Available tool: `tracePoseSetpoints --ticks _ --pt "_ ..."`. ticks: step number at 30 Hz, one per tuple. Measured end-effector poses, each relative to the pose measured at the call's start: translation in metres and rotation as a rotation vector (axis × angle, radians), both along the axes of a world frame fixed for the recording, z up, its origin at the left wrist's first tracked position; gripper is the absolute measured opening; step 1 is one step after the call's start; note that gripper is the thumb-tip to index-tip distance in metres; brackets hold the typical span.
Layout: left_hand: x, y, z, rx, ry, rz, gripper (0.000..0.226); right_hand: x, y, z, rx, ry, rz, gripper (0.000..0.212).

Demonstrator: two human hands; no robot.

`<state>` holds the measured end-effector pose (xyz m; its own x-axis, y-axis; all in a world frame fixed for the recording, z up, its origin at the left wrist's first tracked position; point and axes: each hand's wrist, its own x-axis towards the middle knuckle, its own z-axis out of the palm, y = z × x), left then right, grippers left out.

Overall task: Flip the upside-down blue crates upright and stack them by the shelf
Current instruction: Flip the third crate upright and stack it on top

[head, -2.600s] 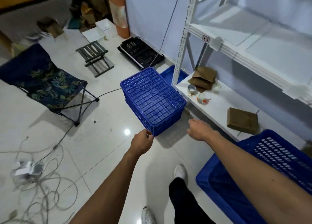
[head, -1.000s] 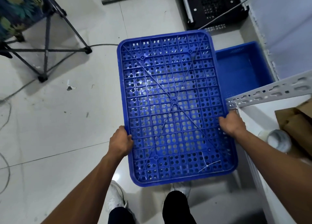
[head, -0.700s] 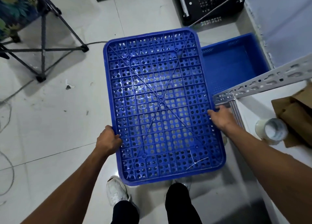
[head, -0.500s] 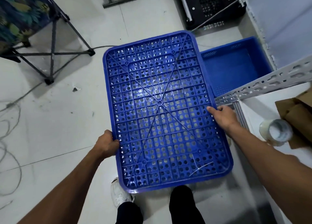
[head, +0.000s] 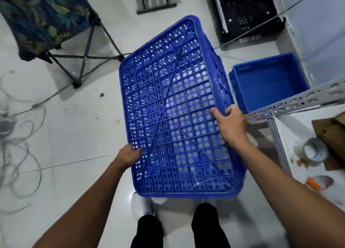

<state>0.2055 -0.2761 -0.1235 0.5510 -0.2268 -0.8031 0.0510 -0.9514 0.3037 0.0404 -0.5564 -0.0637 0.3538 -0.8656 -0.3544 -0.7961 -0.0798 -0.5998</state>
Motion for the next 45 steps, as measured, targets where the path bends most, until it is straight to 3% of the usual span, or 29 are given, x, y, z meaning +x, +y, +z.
tracePoseSetpoints --ticks 4,9,12,15,18,22,24,27,29,33,38,41,43,45 --pt "-0.011 -0.002 0.019 -0.029 0.097 -0.001 0.035 0.034 0.038 0.027 -0.05 0.126 0.132 0.042" --pt "-0.014 -0.018 0.061 -0.15 0.048 0.014 0.062 0.07 0.086 0.049 -0.016 0.18 0.239 0.042" --pt "-0.011 -0.033 0.1 -0.328 -0.027 0.119 0.059 0.093 0.113 0.063 -0.006 0.23 0.334 0.041" --pt "-0.009 -0.033 0.125 -0.429 0.056 0.138 0.055 0.11 0.133 0.068 0.037 0.251 0.379 0.043" --pt "-0.003 -0.015 0.134 -0.396 0.122 0.078 0.075 0.121 0.142 0.068 0.087 0.26 0.511 0.049" --pt "0.004 0.0 0.137 -0.328 0.025 0.025 0.09 0.121 0.132 0.067 0.245 0.186 0.66 0.053" --pt "0.008 0.005 0.136 -0.319 -0.041 0.06 0.08 0.11 0.117 0.062 0.182 0.166 0.595 0.052" --pt "0.012 0.012 0.13 -0.326 -0.071 0.119 0.064 0.084 0.083 0.045 -0.079 0.211 0.393 0.035" --pt "0.014 0.015 0.125 -0.314 -0.087 0.154 0.055 0.065 0.056 0.032 -0.178 0.338 0.315 0.045" --pt "0.02 0.021 0.111 -0.248 -0.11 0.208 0.046 0.039 0.021 -0.002 0.074 0.499 0.261 0.062" --pt "0.019 0.022 0.102 -0.238 -0.096 0.298 0.039 0.037 0.014 -0.016 0.371 0.247 0.117 0.038" --pt "0.016 0.026 0.1 -0.247 -0.077 0.381 0.033 0.037 0.013 -0.014 0.507 0.041 -0.064 0.066" --pt "0.017 0.03 0.101 -0.257 -0.046 0.419 0.028 0.035 0.01 -0.005 0.564 -0.005 -0.031 0.086" --pt "0.016 0.034 0.101 -0.253 -0.018 0.426 0.025 0.032 0.006 0.006 0.583 -0.026 0.024 0.089"
